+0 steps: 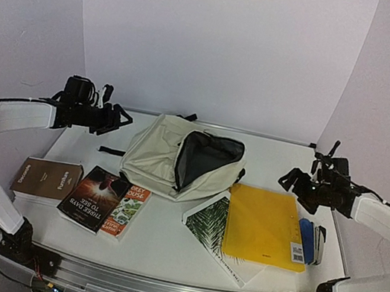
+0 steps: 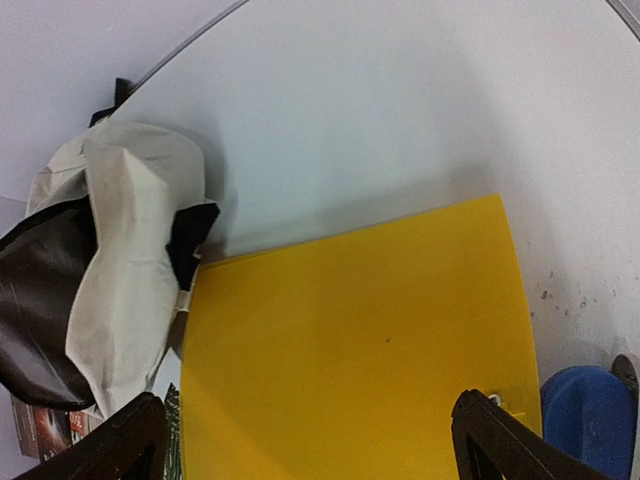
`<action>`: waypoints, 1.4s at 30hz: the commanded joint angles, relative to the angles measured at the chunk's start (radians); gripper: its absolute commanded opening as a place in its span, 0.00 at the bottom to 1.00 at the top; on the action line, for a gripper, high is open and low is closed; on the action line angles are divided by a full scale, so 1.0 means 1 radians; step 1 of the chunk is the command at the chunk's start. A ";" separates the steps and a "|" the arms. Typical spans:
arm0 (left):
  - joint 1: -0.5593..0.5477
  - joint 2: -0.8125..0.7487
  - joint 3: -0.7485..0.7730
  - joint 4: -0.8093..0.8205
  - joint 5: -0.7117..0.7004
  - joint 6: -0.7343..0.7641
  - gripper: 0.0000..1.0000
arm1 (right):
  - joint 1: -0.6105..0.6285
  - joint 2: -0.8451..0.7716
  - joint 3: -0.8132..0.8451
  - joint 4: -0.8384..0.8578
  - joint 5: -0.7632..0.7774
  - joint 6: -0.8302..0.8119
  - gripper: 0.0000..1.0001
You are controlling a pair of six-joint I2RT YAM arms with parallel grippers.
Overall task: Pack the student bag
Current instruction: Adjust the student bag at the center of the board, then pick up the files from the center of the board.
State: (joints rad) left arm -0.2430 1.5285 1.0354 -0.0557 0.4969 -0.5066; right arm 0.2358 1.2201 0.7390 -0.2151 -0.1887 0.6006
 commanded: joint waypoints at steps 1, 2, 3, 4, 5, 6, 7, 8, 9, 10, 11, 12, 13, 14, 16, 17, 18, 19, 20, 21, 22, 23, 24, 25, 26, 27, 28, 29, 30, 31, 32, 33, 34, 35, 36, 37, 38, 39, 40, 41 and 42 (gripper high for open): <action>-0.067 -0.130 -0.060 -0.025 -0.044 -0.041 0.68 | -0.034 0.007 -0.034 -0.013 0.086 0.066 0.98; -0.085 -0.152 -0.075 -0.023 -0.052 -0.058 0.68 | -0.037 0.009 -0.039 -0.014 0.113 0.065 0.98; -0.104 -0.172 -0.092 -0.021 -0.062 -0.072 0.68 | -0.041 0.013 -0.041 -0.016 0.143 0.063 0.98; -0.124 -0.192 -0.109 -0.018 -0.072 -0.087 0.68 | -0.044 0.021 -0.042 -0.018 0.172 0.058 0.98; -0.138 -0.204 -0.125 -0.013 -0.077 -0.109 0.68 | -0.046 0.037 -0.041 -0.018 0.183 0.053 0.98; -0.155 -0.217 -0.141 -0.008 -0.082 -0.130 0.68 | -0.048 0.052 -0.038 -0.018 0.199 0.047 0.98; -0.171 -0.227 -0.156 -0.001 -0.086 -0.150 0.68 | -0.051 0.070 -0.034 -0.018 0.215 0.042 0.98; -0.191 -0.233 -0.168 0.010 -0.090 -0.172 0.67 | -0.053 0.094 -0.029 -0.016 0.218 0.034 0.98; -0.213 -0.240 -0.179 0.023 -0.096 -0.195 0.67 | -0.054 0.120 -0.023 -0.015 0.219 0.026 0.98; -0.234 -0.243 -0.191 0.038 -0.103 -0.215 0.67 | -0.054 0.145 -0.017 -0.014 0.219 0.018 0.98; -0.265 -0.243 -0.199 0.046 -0.117 -0.228 0.67 | -0.054 0.164 -0.008 -0.012 0.220 0.012 0.98; -0.290 -0.239 -0.201 0.050 -0.128 -0.239 0.67 | -0.053 0.182 -0.002 -0.010 0.222 0.005 0.98; -0.313 -0.233 -0.202 0.059 -0.136 -0.252 0.67 | -0.054 0.197 0.004 -0.007 0.223 -0.004 0.98; -0.336 -0.226 -0.203 0.075 -0.141 -0.265 0.67 | -0.054 0.209 0.010 -0.005 0.224 -0.014 0.97; -0.383 -0.205 -0.200 0.105 -0.147 -0.288 0.66 | -0.054 0.226 0.022 -0.003 0.229 -0.035 0.92; -0.403 -0.193 -0.195 0.112 -0.151 -0.294 0.66 | -0.054 0.232 0.027 -0.003 0.228 -0.046 0.89; -0.420 -0.180 -0.189 0.116 -0.154 -0.299 0.66 | -0.054 0.237 0.030 -0.003 0.222 -0.056 0.86; -0.436 -0.167 -0.183 0.122 -0.156 -0.305 0.66 | -0.054 0.240 0.031 -0.003 0.215 -0.064 0.84; -0.451 -0.154 -0.178 0.127 -0.157 -0.311 0.66 | -0.054 0.243 0.031 -0.003 0.207 -0.072 0.82; -0.469 -0.137 -0.172 0.135 -0.157 -0.318 0.66 | -0.054 0.247 0.030 -0.003 0.199 -0.079 0.81; -0.483 -0.122 -0.168 0.148 -0.154 -0.327 0.66 | -0.054 0.250 0.028 -0.003 0.197 -0.084 0.81; -0.496 -0.107 -0.164 0.162 -0.149 -0.338 0.66 | -0.054 0.254 0.026 -0.003 0.197 -0.088 0.80; -0.511 -0.088 -0.159 0.176 -0.142 -0.347 0.65 | -0.054 0.258 0.025 -0.002 0.197 -0.092 0.80; -0.527 -0.070 -0.153 0.188 -0.135 -0.356 0.65 | -0.054 0.262 0.023 -0.003 0.196 -0.096 0.80; -0.543 -0.055 -0.145 0.198 -0.130 -0.364 0.65 | -0.053 0.264 0.021 -0.003 0.197 -0.098 0.80; -0.562 -0.035 -0.135 0.208 -0.124 -0.370 0.65 | -0.053 0.266 0.019 -0.003 0.197 -0.100 0.80; -0.580 -0.017 -0.125 0.217 -0.121 -0.375 0.65 | -0.053 0.268 0.018 -0.003 0.196 -0.101 0.80; -0.598 0.003 -0.111 0.220 -0.118 -0.378 0.64 | -0.053 0.270 0.016 -0.003 0.187 -0.102 0.80; -0.611 0.020 -0.100 0.226 -0.115 -0.380 0.64 | -0.054 0.273 0.016 -0.003 0.175 -0.102 0.80; -0.625 0.040 -0.088 0.233 -0.111 -0.384 0.63 | -0.054 0.278 0.017 -0.003 0.160 -0.104 0.80; -0.639 0.060 -0.077 0.242 -0.107 -0.388 0.63 | -0.053 0.283 0.017 -0.002 0.144 -0.106 0.80; -0.651 0.078 -0.071 0.255 -0.105 -0.394 0.62 | -0.053 0.289 0.019 -0.001 0.126 -0.109 0.79; -0.663 0.096 -0.061 0.269 -0.102 -0.399 0.62 | -0.053 0.293 0.019 0.000 0.108 -0.112 0.77; -0.676 0.113 -0.048 0.282 -0.099 -0.405 0.62 | -0.053 0.297 0.019 0.002 0.090 -0.115 0.74; -0.684 0.131 -0.038 0.294 -0.091 -0.412 0.61 | -0.053 0.298 0.018 0.004 0.073 -0.118 0.72; -0.693 0.156 -0.025 0.305 -0.076 -0.418 0.61 | -0.054 0.298 0.016 0.007 0.062 -0.119 0.70; -0.699 0.180 -0.009 0.316 -0.061 -0.425 0.61 | -0.054 0.295 0.014 0.010 0.052 -0.120 0.69; -0.704 0.205 0.005 0.329 -0.046 -0.432 0.61 | -0.053 0.292 0.012 0.011 0.042 -0.120 0.68; -0.710 0.227 0.017 0.344 -0.029 -0.439 0.60 | -0.053 0.287 0.010 0.013 0.035 -0.120 0.68; -0.716 0.255 0.032 0.357 -0.014 -0.445 0.60 | -0.054 0.283 0.008 0.014 0.030 -0.119 0.67; -0.722 0.289 0.051 0.368 0.002 -0.450 0.60 | -0.054 0.279 0.006 0.015 0.027 -0.119 0.66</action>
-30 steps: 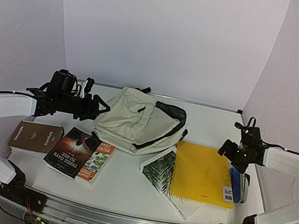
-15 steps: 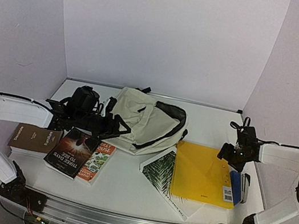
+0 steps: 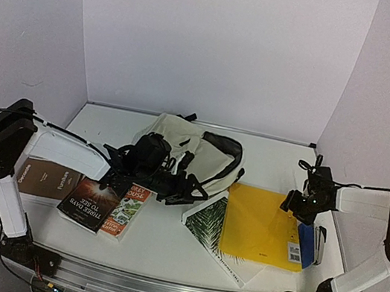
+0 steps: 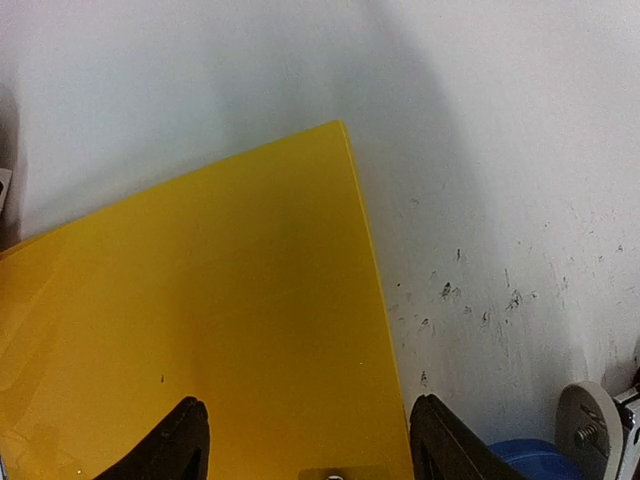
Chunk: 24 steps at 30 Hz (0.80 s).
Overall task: Pack the student bag
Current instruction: Pick up the files from the center of the board.
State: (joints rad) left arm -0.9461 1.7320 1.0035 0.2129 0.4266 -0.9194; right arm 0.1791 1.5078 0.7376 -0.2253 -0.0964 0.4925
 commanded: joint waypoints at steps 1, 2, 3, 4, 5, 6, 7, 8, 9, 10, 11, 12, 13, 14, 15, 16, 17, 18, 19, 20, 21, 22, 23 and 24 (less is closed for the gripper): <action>-0.024 0.122 0.105 0.115 0.101 -0.047 0.60 | 0.003 -0.013 0.006 0.026 -0.066 -0.009 0.66; -0.028 0.153 0.127 0.134 0.128 -0.060 0.59 | 0.003 -0.015 0.006 0.026 -0.069 -0.009 0.66; -0.033 0.185 0.149 0.148 0.154 -0.069 0.59 | 0.002 -0.016 0.005 0.026 -0.073 -0.009 0.66; -0.037 0.210 0.168 0.159 0.175 -0.076 0.58 | 0.002 -0.018 0.005 0.026 -0.076 -0.008 0.66; -0.040 0.234 0.188 0.162 0.188 -0.079 0.57 | 0.003 -0.021 0.004 0.026 -0.079 -0.008 0.66; -0.044 0.253 0.206 0.160 0.198 -0.082 0.57 | 0.003 -0.024 0.003 0.026 -0.082 -0.007 0.66; -0.047 0.271 0.221 0.158 0.206 -0.085 0.57 | 0.004 -0.029 0.002 0.026 -0.084 -0.006 0.65; -0.050 0.286 0.235 0.154 0.210 -0.087 0.56 | 0.003 -0.033 0.001 0.026 -0.085 -0.005 0.65; -0.052 0.295 0.242 0.146 0.212 -0.091 0.56 | 0.003 -0.039 0.000 0.026 -0.085 -0.005 0.65; -0.053 0.305 0.247 0.142 0.211 -0.095 0.56 | 0.002 -0.043 -0.001 0.026 -0.088 -0.003 0.65; -0.054 0.312 0.249 0.139 0.208 -0.099 0.56 | 0.002 -0.047 -0.001 0.026 -0.092 -0.002 0.65; -0.054 0.319 0.251 0.137 0.205 -0.103 0.56 | 0.003 -0.050 -0.001 0.027 -0.100 0.000 0.65; -0.054 0.326 0.254 0.130 0.203 -0.107 0.56 | 0.003 -0.052 0.000 0.027 -0.107 0.000 0.65; -0.054 0.334 0.258 0.122 0.202 -0.110 0.56 | 0.003 -0.053 0.001 0.028 -0.113 0.000 0.65; -0.055 0.342 0.262 0.116 0.202 -0.114 0.56 | 0.002 -0.055 0.003 0.028 -0.117 0.001 0.65; -0.057 0.347 0.263 0.113 0.198 -0.117 0.56 | 0.002 -0.057 0.004 0.028 -0.118 0.001 0.65; -0.059 0.352 0.263 0.111 0.193 -0.119 0.56 | 0.003 -0.058 0.005 0.028 -0.119 0.001 0.65; -0.062 0.356 0.264 0.107 0.188 -0.119 0.56 | 0.003 -0.058 0.007 0.027 -0.120 0.001 0.65; -0.065 0.359 0.266 0.102 0.184 -0.119 0.56 | 0.003 -0.058 0.007 0.028 -0.121 0.001 0.65; -0.067 0.362 0.268 0.098 0.182 -0.118 0.56 | 0.003 -0.058 0.008 0.028 -0.122 0.001 0.65; -0.068 0.366 0.271 0.094 0.181 -0.118 0.56 | 0.002 -0.058 0.009 0.029 -0.122 0.001 0.65; -0.070 0.369 0.274 0.091 0.179 -0.118 0.56 | 0.003 -0.058 0.009 0.028 -0.122 0.001 0.65; -0.071 0.371 0.276 0.087 0.178 -0.117 0.56 | 0.004 -0.057 0.009 0.028 -0.122 0.001 0.65; -0.072 0.373 0.277 0.084 0.176 -0.116 0.56 | 0.003 -0.058 0.009 0.028 -0.123 0.001 0.65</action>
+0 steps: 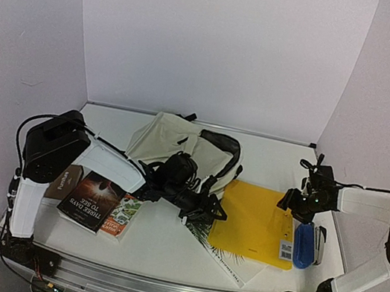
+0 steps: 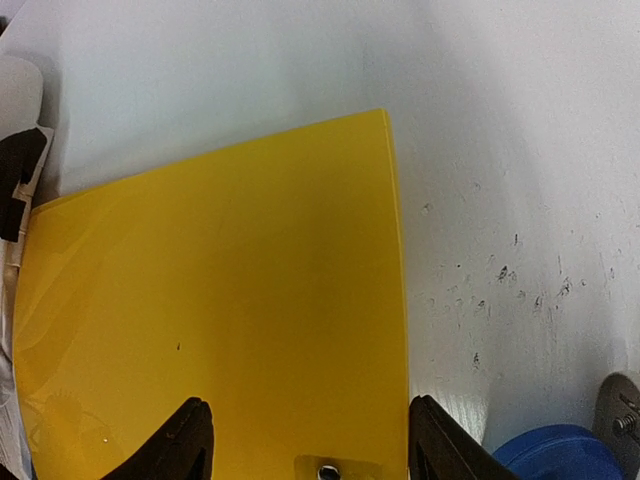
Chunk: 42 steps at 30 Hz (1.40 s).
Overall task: Pack the student bag
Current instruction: Pick up the files from the center of the board.
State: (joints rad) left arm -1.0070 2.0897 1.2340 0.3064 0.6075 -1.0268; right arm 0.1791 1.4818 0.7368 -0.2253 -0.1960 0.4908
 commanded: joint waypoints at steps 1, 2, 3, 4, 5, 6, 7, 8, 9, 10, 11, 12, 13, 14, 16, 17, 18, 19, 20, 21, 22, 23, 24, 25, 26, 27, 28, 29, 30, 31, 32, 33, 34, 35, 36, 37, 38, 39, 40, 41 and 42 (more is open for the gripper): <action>-0.012 0.016 0.047 -0.011 -0.005 -0.009 0.56 | 0.003 -0.032 0.010 0.027 -0.024 0.003 0.65; -0.012 0.017 0.048 -0.012 -0.006 -0.009 0.56 | 0.003 -0.033 0.009 0.028 -0.025 0.004 0.65; -0.012 0.018 0.049 -0.012 -0.006 -0.009 0.56 | 0.003 -0.034 0.009 0.028 -0.025 0.005 0.65; -0.012 0.018 0.050 -0.011 -0.005 -0.009 0.56 | 0.003 -0.035 0.008 0.028 -0.026 0.005 0.65; -0.012 0.019 0.049 -0.009 -0.004 -0.008 0.56 | 0.003 -0.036 0.007 0.028 -0.026 0.005 0.64; -0.012 0.021 0.052 -0.007 0.000 -0.008 0.56 | 0.003 -0.037 0.007 0.028 -0.028 0.006 0.64; -0.012 0.024 0.055 -0.005 0.005 -0.008 0.56 | 0.003 -0.037 0.007 0.028 -0.029 0.006 0.64; -0.013 0.028 0.057 0.001 0.010 -0.009 0.55 | 0.003 -0.038 0.007 0.029 -0.031 0.006 0.64; -0.013 0.031 0.059 0.009 0.016 -0.013 0.54 | 0.003 -0.039 0.007 0.029 -0.033 0.007 0.64; -0.015 0.035 0.059 0.028 0.021 -0.021 0.53 | 0.003 -0.040 0.006 0.029 -0.033 0.008 0.64; -0.016 0.037 0.060 0.050 0.026 -0.032 0.52 | 0.003 -0.040 0.006 0.029 -0.032 0.010 0.64; -0.018 0.041 0.063 0.068 0.033 -0.042 0.50 | 0.003 -0.040 0.006 0.030 -0.032 0.011 0.64; -0.021 0.045 0.070 0.077 0.038 -0.047 0.49 | 0.003 -0.040 0.006 0.031 -0.031 0.013 0.64; -0.024 0.048 0.078 0.078 0.040 -0.048 0.48 | 0.003 -0.040 0.007 0.032 -0.032 0.015 0.63; -0.029 0.052 0.086 0.081 0.040 -0.050 0.44 | 0.003 -0.041 0.007 0.035 -0.034 0.018 0.63; -0.030 0.051 0.084 0.086 0.039 -0.052 0.40 | 0.003 -0.041 0.006 0.035 -0.035 0.019 0.63; -0.030 0.050 0.080 0.092 0.036 -0.057 0.37 | 0.003 -0.041 0.006 0.035 -0.034 0.020 0.63; -0.030 0.047 0.074 0.100 0.034 -0.063 0.34 | 0.003 -0.041 0.006 0.035 -0.032 0.022 0.63; -0.030 0.044 0.064 0.115 0.033 -0.069 0.30 | 0.003 -0.042 0.005 0.035 -0.029 0.023 0.63; -0.030 0.039 0.053 0.132 0.033 -0.074 0.27 | 0.003 -0.042 0.004 0.034 -0.025 0.025 0.63; -0.031 0.037 0.044 0.159 0.039 -0.082 0.23 | 0.003 -0.043 0.003 0.034 -0.019 0.028 0.63; -0.032 0.033 0.039 0.182 0.046 -0.088 0.20 | 0.003 -0.044 0.002 0.034 -0.009 0.032 0.63; -0.034 0.032 0.036 0.197 0.055 -0.090 0.17 | 0.003 -0.046 0.000 0.034 0.005 0.037 0.63; -0.036 0.029 0.037 0.206 0.062 -0.087 0.14 | 0.003 -0.047 0.000 0.033 0.021 0.043 0.64; -0.039 0.024 0.039 0.209 0.068 -0.081 0.11 | 0.003 -0.048 0.001 0.032 0.039 0.049 0.64; -0.041 0.018 0.041 0.208 0.071 -0.072 0.08 | 0.003 -0.051 0.003 0.032 0.055 0.055 0.64; -0.045 0.011 0.042 0.206 0.073 -0.064 0.05 | 0.002 -0.058 0.005 0.032 0.069 0.061 0.64; -0.048 0.004 0.042 0.201 0.076 -0.054 0.03 | 0.003 -0.066 0.007 0.031 0.084 0.067 0.64; -0.048 -0.004 0.041 0.195 0.079 -0.043 0.01 | 0.003 -0.077 0.011 0.030 0.099 0.073 0.65; -0.048 -0.013 0.038 0.187 0.082 -0.031 0.00 | 0.002 -0.089 0.016 0.029 0.116 0.079 0.65; -0.048 -0.026 0.034 0.177 0.083 -0.018 0.00 | 0.002 -0.106 0.023 0.027 0.133 0.084 0.66; -0.049 -0.041 0.030 0.168 0.085 -0.003 0.00 | 0.003 -0.126 0.030 0.022 0.150 0.088 0.66; -0.049 -0.055 0.026 0.153 0.087 0.018 0.00 | 0.003 -0.145 0.038 0.016 0.169 0.092 0.68; -0.048 -0.070 0.026 0.128 0.091 0.047 0.00 | 0.003 -0.165 0.046 0.010 0.189 0.094 0.70; -0.049 -0.089 0.029 0.099 0.094 0.076 0.00 | 0.003 -0.191 0.054 0.003 0.206 0.096 0.72; -0.050 -0.105 0.033 0.066 0.095 0.109 0.00 | 0.002 -0.220 0.062 -0.004 0.226 0.098 0.75; -0.050 -0.123 0.037 0.031 0.099 0.146 0.00 | 0.002 -0.244 0.071 -0.009 0.236 0.095 0.78; -0.049 -0.145 0.044 -0.019 0.100 0.198 0.00 | 0.002 -0.275 0.077 -0.011 0.239 0.087 0.81; -0.048 -0.166 0.051 -0.083 0.099 0.260 0.00 | 0.003 -0.301 0.084 -0.011 0.235 0.078 0.85; -0.048 -0.190 0.061 -0.144 0.099 0.319 0.00 | 0.003 -0.326 0.091 -0.011 0.215 0.054 0.88; -0.048 -0.220 0.074 -0.190 0.097 0.367 0.00 | 0.003 -0.356 0.099 -0.011 0.206 0.034 0.90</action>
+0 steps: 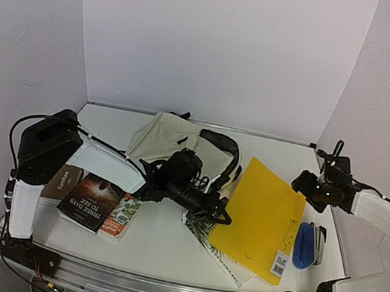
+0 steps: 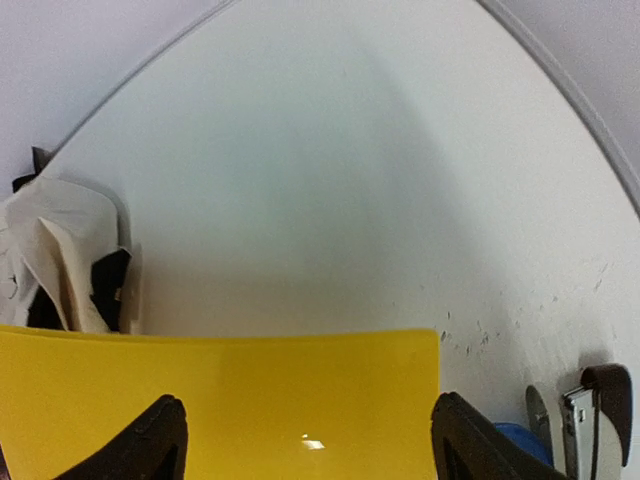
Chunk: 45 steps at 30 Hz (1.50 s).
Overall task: Pack the student bag
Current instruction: Pick up the files from the center of the board.
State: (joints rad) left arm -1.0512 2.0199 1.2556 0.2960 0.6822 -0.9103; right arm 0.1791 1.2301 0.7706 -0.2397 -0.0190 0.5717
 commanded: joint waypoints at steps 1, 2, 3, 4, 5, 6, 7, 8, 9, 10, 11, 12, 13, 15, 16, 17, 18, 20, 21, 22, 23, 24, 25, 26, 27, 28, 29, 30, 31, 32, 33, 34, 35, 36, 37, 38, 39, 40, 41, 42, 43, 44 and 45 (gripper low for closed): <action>-0.002 -0.172 0.060 -0.238 0.022 0.311 0.00 | 0.004 -0.126 0.069 0.004 -0.006 -0.073 0.93; 0.001 -0.197 0.069 -0.276 0.027 0.352 0.00 | 0.004 -0.151 0.074 0.005 -0.026 -0.093 0.96; 0.013 -0.219 0.067 -0.287 0.059 0.376 0.00 | 0.003 -0.174 0.081 0.006 -0.060 -0.122 0.98; 0.031 -0.238 0.061 -0.290 0.109 0.380 0.00 | 0.003 -0.194 0.086 0.006 -0.099 -0.151 0.98; 0.052 -0.254 0.056 -0.290 0.164 0.374 0.00 | 0.003 -0.213 0.090 0.008 -0.151 -0.180 0.98; 0.071 -0.266 0.054 -0.306 0.213 0.369 0.00 | 0.002 -0.229 0.094 0.016 -0.232 -0.213 0.98; 0.092 -0.277 0.060 -0.344 0.247 0.377 0.00 | 0.003 -0.245 0.096 0.025 -0.315 -0.240 0.98; 0.109 -0.290 0.069 -0.397 0.274 0.402 0.00 | 0.003 -0.256 0.098 0.029 -0.382 -0.255 0.98; 0.121 -0.302 0.082 -0.462 0.295 0.442 0.00 | 0.003 -0.262 0.100 0.031 -0.440 -0.263 0.98; 0.132 -0.309 0.101 -0.540 0.304 0.497 0.00 | 0.005 -0.263 0.099 0.035 -0.480 -0.264 0.98; 0.141 -0.316 0.122 -0.638 0.312 0.567 0.00 | 0.005 -0.261 0.099 0.038 -0.516 -0.262 0.98; 0.150 -0.321 0.151 -0.722 0.318 0.628 0.00 | 0.007 -0.256 0.097 0.039 -0.530 -0.261 0.98; 0.159 -0.322 0.168 -0.815 0.327 0.691 0.00 | 0.011 -0.250 0.095 0.039 -0.544 -0.262 0.98; 0.173 -0.327 0.201 -0.942 0.335 0.777 0.00 | 0.020 -0.233 0.095 0.041 -0.581 -0.265 0.98; 0.176 -0.330 0.212 -0.992 0.335 0.814 0.00 | 0.029 -0.222 0.095 0.045 -0.605 -0.265 0.98; 0.179 -0.334 0.221 -1.040 0.336 0.849 0.00 | 0.037 -0.211 0.096 0.049 -0.629 -0.266 0.98; 0.180 -0.339 0.225 -1.078 0.341 0.876 0.00 | 0.044 -0.199 0.098 0.052 -0.655 -0.267 0.98; 0.180 -0.350 0.229 -1.128 0.365 0.914 0.00 | 0.059 -0.165 0.103 0.053 -0.716 -0.269 0.98; 0.180 -0.354 0.233 -1.147 0.373 0.932 0.00 | 0.079 -0.141 0.108 0.052 -0.729 -0.270 0.98; 0.180 -0.357 0.240 -1.168 0.379 0.950 0.00 | 0.104 -0.120 0.114 0.051 -0.729 -0.272 0.98; 0.180 -0.358 0.249 -1.200 0.386 0.969 0.00 | 0.134 -0.100 0.121 0.047 -0.714 -0.279 0.98; 0.180 -0.361 0.258 -1.225 0.388 0.983 0.00 | 0.169 -0.077 0.132 0.040 -0.699 -0.286 0.98; 0.180 -0.365 0.262 -1.244 0.390 0.995 0.00 | 0.196 -0.059 0.139 0.038 -0.694 -0.291 0.98; 0.180 -0.373 0.264 -1.255 0.390 1.002 0.00 | 0.219 -0.040 0.147 0.037 -0.702 -0.294 0.98; 0.180 -0.381 0.263 -1.265 0.389 1.009 0.00 | 0.232 -0.026 0.154 0.037 -0.716 -0.296 0.98; 0.180 -0.388 0.262 -1.276 0.388 1.017 0.00 | 0.246 -0.012 0.161 0.037 -0.732 -0.298 0.98; 0.180 -0.395 0.261 -1.285 0.385 1.024 0.00 | 0.255 -0.001 0.167 0.038 -0.753 -0.302 0.98; 0.180 -0.400 0.260 -1.293 0.380 1.030 0.00 | 0.259 0.010 0.171 0.038 -0.784 -0.307 0.98; 0.180 -0.405 0.259 -1.301 0.373 1.035 0.00 | 0.262 0.021 0.177 0.039 -0.816 -0.310 0.98; 0.180 -0.408 0.260 -1.312 0.366 1.042 0.00 | 0.265 0.029 0.180 0.039 -0.855 -0.313 0.98; 0.180 -0.410 0.263 -1.326 0.356 1.051 0.00 | 0.266 0.035 0.183 0.039 -0.889 -0.315 0.96; 0.180 -0.411 0.266 -1.339 0.346 1.059 0.00 | 0.269 0.040 0.186 0.039 -0.919 -0.316 0.94; 0.180 -0.413 0.269 -1.351 0.339 1.066 0.00 | 0.272 0.043 0.188 0.039 -0.945 -0.317 0.92; 0.180 -0.413 0.273 -1.360 0.338 1.073 0.00 | 0.274 0.046 0.188 0.038 -0.967 -0.318 0.90; 0.180 -0.412 0.278 -1.370 0.341 1.080 0.00 | 0.278 0.047 0.188 0.038 -0.982 -0.319 0.88; 0.180 -0.411 0.284 -1.379 0.346 1.088 0.00 | 0.281 0.046 0.188 0.037 -0.994 -0.319 0.86; 0.180 -0.409 0.292 -1.390 0.347 1.095 0.00 | 0.283 0.044 0.186 0.037 -1.012 -0.320 0.83; 0.179 -0.406 0.299 -1.402 0.345 1.103 0.00 | 0.284 0.042 0.184 0.037 -1.031 -0.321 0.80; 0.180 -0.404 0.309 -1.419 0.336 1.114 0.00 | 0.286 0.039 0.182 0.037 -1.049 -0.322 0.77; 0.180 -0.402 0.317 -1.436 0.325 1.124 0.00 | 0.289 0.034 0.180 0.037 -1.067 -0.323 0.76; 0.181 -0.403 0.324 -1.442 0.316 1.130 0.00 | 0.290 0.028 0.177 0.037 -1.077 -0.323 0.75; 0.184 -0.403 0.328 -1.445 0.310 1.133 0.00 | 0.293 0.024 0.173 0.037 -1.086 -0.323 0.74; 0.189 -0.404 0.332 -1.446 0.308 1.136 0.00 | 0.295 0.021 0.169 0.037 -1.096 -0.323 0.73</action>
State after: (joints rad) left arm -0.8715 1.6501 1.5197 -1.1186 0.9801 0.1614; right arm 0.4620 1.2713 0.9165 -0.2260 -1.0192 0.2653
